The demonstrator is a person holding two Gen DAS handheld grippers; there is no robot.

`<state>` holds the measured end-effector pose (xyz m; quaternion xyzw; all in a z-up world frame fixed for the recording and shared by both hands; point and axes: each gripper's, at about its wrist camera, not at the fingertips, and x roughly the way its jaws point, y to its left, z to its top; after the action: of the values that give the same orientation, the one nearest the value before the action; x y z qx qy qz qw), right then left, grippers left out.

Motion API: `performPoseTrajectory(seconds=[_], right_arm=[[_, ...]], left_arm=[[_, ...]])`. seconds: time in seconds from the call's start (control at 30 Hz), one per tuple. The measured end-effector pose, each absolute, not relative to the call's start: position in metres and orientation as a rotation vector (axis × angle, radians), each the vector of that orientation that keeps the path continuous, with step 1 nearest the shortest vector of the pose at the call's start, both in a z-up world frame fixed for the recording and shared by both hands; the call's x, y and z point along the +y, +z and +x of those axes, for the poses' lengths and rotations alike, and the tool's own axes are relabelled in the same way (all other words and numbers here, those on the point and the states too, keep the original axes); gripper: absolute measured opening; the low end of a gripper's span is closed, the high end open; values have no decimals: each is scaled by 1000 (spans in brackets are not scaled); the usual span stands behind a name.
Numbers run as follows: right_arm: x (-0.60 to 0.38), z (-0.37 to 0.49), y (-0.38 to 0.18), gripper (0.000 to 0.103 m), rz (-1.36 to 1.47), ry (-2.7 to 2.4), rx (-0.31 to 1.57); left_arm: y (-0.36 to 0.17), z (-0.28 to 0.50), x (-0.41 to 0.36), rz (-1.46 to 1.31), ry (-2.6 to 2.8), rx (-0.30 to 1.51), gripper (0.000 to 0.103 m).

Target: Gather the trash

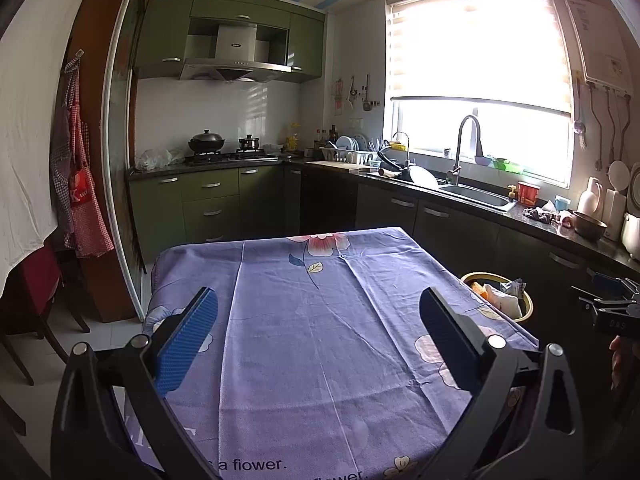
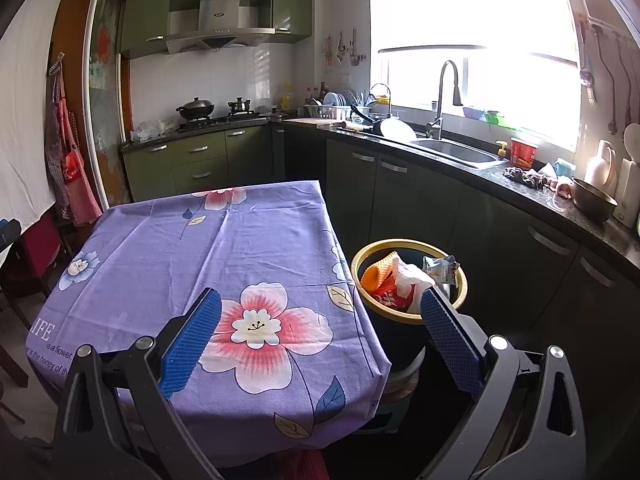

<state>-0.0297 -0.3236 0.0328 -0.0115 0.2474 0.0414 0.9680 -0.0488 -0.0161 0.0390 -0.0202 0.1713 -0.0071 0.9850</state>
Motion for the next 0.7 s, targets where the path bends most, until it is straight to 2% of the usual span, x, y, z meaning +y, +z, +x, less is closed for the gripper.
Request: performPoseTrajectory(seconds=[0.7], right_arm=[[-323, -29, 32, 98, -22, 85, 501]], left_arm=[[38, -47, -19, -36, -19, 350, 96]])
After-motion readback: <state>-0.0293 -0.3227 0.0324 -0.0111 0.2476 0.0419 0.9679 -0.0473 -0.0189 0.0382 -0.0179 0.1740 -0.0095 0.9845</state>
